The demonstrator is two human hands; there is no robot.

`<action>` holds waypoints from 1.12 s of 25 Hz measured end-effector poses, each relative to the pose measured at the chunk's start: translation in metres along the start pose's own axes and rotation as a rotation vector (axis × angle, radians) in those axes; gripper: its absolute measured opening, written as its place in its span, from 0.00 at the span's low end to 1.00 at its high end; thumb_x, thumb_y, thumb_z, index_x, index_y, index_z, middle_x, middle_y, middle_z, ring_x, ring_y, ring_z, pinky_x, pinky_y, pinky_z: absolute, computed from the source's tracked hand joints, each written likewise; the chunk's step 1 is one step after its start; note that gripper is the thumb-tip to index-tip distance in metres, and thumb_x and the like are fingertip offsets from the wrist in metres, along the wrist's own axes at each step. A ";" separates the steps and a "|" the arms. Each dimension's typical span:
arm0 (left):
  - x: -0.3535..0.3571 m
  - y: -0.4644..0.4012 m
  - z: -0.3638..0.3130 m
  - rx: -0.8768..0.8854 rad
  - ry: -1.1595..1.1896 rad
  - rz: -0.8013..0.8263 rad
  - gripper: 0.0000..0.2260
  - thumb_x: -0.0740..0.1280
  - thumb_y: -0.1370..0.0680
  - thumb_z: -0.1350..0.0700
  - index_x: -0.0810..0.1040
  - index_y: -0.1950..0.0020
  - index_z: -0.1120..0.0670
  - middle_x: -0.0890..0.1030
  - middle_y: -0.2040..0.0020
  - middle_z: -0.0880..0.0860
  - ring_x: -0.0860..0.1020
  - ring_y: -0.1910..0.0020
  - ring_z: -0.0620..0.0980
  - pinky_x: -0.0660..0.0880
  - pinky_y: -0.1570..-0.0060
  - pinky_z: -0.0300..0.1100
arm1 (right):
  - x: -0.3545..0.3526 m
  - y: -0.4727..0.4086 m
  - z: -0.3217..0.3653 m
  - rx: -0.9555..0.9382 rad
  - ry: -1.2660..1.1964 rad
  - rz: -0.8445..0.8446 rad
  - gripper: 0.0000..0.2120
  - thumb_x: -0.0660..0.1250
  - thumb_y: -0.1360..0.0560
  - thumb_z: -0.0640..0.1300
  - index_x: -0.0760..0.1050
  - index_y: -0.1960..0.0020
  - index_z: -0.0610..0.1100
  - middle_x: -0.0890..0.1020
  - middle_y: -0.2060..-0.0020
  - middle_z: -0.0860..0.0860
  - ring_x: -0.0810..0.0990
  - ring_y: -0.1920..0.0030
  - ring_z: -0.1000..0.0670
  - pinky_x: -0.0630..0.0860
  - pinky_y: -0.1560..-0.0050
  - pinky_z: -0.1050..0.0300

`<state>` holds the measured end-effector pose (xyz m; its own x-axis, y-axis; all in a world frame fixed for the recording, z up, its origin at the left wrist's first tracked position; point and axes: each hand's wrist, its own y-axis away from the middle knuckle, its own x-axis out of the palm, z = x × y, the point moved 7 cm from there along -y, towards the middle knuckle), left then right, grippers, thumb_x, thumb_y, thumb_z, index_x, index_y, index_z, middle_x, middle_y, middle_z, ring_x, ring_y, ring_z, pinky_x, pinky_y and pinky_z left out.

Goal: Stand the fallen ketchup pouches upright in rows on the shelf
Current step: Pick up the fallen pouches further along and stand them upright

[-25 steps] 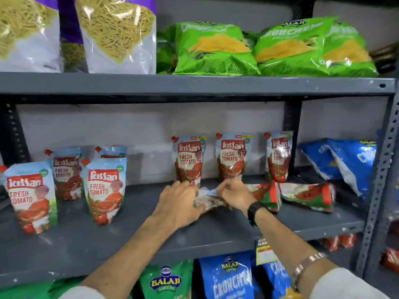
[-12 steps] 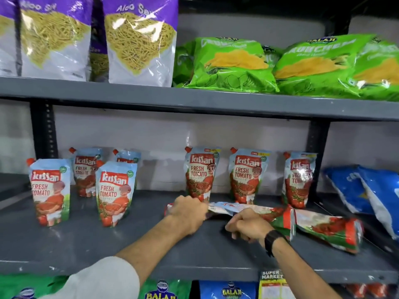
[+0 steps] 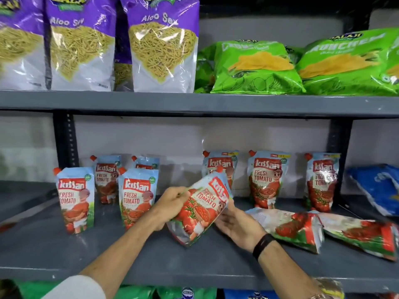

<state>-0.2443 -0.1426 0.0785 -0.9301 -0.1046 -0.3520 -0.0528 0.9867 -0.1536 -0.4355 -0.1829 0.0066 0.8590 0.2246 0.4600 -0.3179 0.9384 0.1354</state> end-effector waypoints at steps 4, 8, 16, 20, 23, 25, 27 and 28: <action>-0.010 -0.002 0.006 -0.042 0.328 -0.015 0.12 0.61 0.15 0.49 0.81 0.39 0.51 0.89 0.48 0.52 0.88 0.49 0.52 0.83 0.44 0.54 | 0.029 -0.010 0.017 -0.102 -0.173 0.076 0.23 0.59 0.19 0.56 0.75 0.32 0.42 0.82 0.37 0.42 0.79 0.35 0.41 0.72 0.32 0.36; 0.010 -0.006 -0.001 -0.014 0.269 0.069 0.13 0.55 0.15 0.44 0.77 0.40 0.42 0.86 0.41 0.45 0.84 0.47 0.43 0.79 0.44 0.43 | 0.045 -0.004 0.068 -0.309 -0.186 -0.069 0.17 0.61 0.17 0.48 0.76 0.35 0.39 0.83 0.39 0.39 0.83 0.40 0.41 0.78 0.40 0.40; 0.050 -0.013 -0.002 0.181 0.202 0.157 0.42 0.84 0.38 0.66 0.69 0.29 0.50 0.83 0.36 0.52 0.81 0.35 0.50 0.77 0.33 0.58 | 0.034 0.012 0.118 -0.534 0.186 -0.438 0.09 0.66 0.19 0.46 0.77 0.56 0.43 0.86 0.53 0.42 0.85 0.49 0.40 0.82 0.45 0.40; 0.048 -0.028 0.002 0.152 0.195 0.117 0.39 0.83 0.37 0.67 0.68 0.35 0.45 0.81 0.36 0.51 0.79 0.35 0.50 0.77 0.33 0.58 | 0.015 0.014 0.124 -0.594 0.219 -0.482 0.10 0.65 0.19 0.45 0.77 0.59 0.46 0.85 0.59 0.49 0.84 0.57 0.49 0.80 0.60 0.54; 0.051 -0.036 0.007 0.153 0.145 0.119 0.40 0.82 0.36 0.68 0.67 0.32 0.45 0.80 0.34 0.50 0.78 0.33 0.50 0.76 0.32 0.59 | 0.006 0.004 0.117 -0.569 0.255 -0.467 0.09 0.66 0.19 0.45 0.79 0.57 0.46 0.86 0.55 0.47 0.85 0.54 0.47 0.82 0.51 0.49; 0.054 -0.042 0.010 0.150 0.131 0.113 0.42 0.81 0.35 0.69 0.66 0.27 0.48 0.80 0.33 0.51 0.77 0.32 0.51 0.75 0.32 0.61 | 0.001 -0.002 0.114 -0.559 0.259 -0.446 0.08 0.66 0.19 0.45 0.79 0.56 0.46 0.87 0.53 0.46 0.85 0.51 0.46 0.82 0.48 0.48; 0.057 -0.046 0.014 0.150 0.129 0.110 0.44 0.81 0.35 0.68 0.65 0.26 0.50 0.80 0.33 0.51 0.77 0.32 0.51 0.75 0.32 0.61 | -0.002 -0.006 0.115 -0.550 0.261 -0.423 0.08 0.66 0.19 0.45 0.79 0.55 0.45 0.87 0.54 0.47 0.86 0.51 0.48 0.81 0.53 0.51; 0.059 -0.048 0.017 0.152 0.125 0.106 0.44 0.81 0.35 0.68 0.65 0.26 0.50 0.80 0.33 0.51 0.77 0.32 0.51 0.75 0.32 0.61 | -0.004 -0.008 0.114 -0.544 0.266 -0.410 0.08 0.65 0.19 0.45 0.79 0.55 0.45 0.87 0.54 0.47 0.86 0.51 0.48 0.81 0.55 0.52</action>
<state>-0.2901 -0.1978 0.0495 -0.9658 0.0246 -0.2583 0.0946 0.9604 -0.2621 -0.4819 -0.2212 0.1032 0.9567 -0.1815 0.2276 0.2350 0.9429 -0.2359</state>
